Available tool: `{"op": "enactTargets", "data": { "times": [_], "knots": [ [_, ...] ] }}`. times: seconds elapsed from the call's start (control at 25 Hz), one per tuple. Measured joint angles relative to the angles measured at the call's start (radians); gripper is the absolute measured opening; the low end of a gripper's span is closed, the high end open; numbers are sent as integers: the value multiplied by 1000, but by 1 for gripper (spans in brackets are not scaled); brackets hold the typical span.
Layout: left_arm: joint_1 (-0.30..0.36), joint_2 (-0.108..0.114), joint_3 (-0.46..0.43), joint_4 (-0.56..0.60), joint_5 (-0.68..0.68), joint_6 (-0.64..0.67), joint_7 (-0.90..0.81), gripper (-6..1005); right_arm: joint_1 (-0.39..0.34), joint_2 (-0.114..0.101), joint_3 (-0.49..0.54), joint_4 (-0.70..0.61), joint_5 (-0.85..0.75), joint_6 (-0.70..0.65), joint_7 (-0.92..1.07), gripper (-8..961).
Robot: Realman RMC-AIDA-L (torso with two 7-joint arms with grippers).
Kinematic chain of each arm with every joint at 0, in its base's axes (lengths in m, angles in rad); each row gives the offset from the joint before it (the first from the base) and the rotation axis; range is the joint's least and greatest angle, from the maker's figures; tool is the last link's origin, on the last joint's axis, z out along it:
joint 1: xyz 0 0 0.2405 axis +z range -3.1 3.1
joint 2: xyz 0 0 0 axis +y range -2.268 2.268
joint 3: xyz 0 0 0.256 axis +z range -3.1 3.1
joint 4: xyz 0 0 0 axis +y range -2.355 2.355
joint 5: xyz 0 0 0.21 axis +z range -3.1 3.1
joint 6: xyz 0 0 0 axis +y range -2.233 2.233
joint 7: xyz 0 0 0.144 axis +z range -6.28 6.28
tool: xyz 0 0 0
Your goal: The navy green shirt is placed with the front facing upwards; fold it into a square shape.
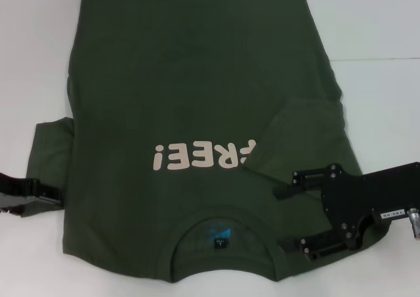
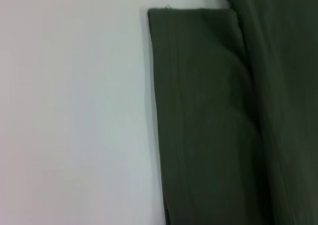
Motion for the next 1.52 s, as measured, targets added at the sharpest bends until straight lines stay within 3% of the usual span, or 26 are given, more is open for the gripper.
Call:
{"op": "enactTargets", "data": {
  "times": [0.76, 1.2, 1.4, 1.52],
  "knots": [
    [-23, -4, -1, -15, -4, -24, 0, 807, -1, 0, 0, 4, 0, 17, 2, 834],
    [-29, -4, 11, -26, -1, -47, 2, 644, -1, 0, 0, 1, 0, 18, 2, 834],
    [-29, -4, 31, -25, -1, -59, 3, 412, -2, 0, 0, 0, 0, 18, 3, 834],
    [-29, -5, 38, -25, 0, -63, 2, 327, -2, 0, 0, 0, 0, 18, 5, 834]
  ]
}}
